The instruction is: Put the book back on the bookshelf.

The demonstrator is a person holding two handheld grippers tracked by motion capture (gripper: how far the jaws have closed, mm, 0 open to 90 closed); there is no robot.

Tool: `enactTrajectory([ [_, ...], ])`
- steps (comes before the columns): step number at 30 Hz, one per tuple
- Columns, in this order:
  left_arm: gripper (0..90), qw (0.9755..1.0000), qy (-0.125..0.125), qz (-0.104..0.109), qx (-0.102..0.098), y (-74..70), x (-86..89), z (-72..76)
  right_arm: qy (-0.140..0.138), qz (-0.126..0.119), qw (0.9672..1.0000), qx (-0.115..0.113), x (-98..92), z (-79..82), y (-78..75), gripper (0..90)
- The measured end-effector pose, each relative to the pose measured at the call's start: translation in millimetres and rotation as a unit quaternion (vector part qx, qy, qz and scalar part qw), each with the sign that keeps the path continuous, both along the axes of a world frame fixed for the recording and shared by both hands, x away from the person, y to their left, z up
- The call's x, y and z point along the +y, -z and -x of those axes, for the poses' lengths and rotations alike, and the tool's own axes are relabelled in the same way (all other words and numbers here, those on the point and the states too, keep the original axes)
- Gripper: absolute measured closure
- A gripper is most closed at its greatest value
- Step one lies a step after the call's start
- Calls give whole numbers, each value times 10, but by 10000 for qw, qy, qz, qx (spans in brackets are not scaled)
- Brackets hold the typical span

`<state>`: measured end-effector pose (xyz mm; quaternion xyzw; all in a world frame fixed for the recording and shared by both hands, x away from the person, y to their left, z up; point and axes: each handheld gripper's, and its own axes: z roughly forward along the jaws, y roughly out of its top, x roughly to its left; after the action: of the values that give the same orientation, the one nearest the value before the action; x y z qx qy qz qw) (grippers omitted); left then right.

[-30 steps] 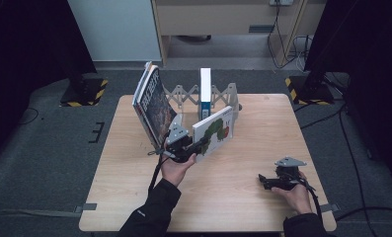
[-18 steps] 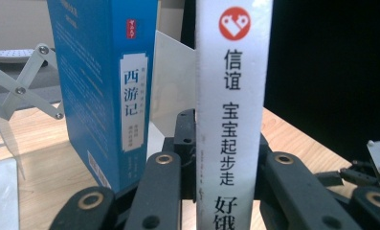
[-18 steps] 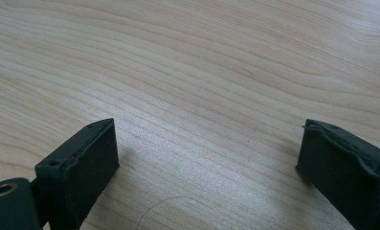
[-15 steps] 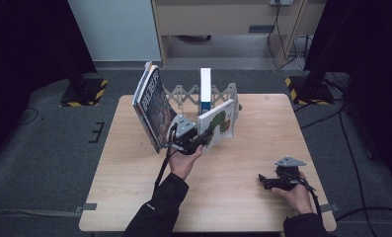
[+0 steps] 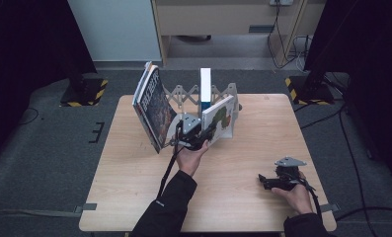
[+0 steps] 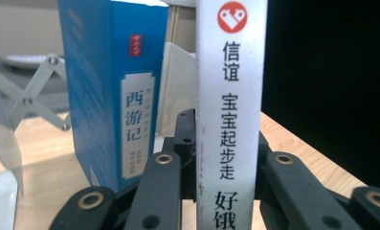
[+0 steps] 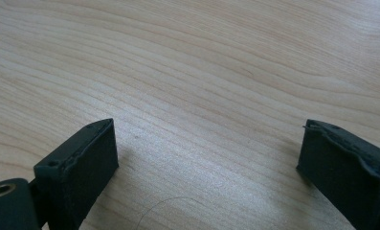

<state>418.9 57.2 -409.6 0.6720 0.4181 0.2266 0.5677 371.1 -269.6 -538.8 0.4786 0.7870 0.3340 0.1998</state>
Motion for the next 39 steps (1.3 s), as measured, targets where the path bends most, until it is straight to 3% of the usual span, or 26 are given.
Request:
enactTrajectory([
  [3, 743, 10000, 6, 57, 47, 33, -31, -23, -5, 2, 10000, 0, 0, -2, 0, 60],
  [23, 743, 9992, -337, -190, 39, 235, -185, -184, -5, -5, 10000, 9, 3, -7, 1, 54],
  [32, 743, 9989, -437, -123, 68, 314, -191, -241, -11, 2, 10000, 9, 3, -10, 1, 52],
  [39, 742, 9986, -459, -206, 136, 428, -225, -268, -10, 2, 10000, 8, 3, -11, 1, 52],
])
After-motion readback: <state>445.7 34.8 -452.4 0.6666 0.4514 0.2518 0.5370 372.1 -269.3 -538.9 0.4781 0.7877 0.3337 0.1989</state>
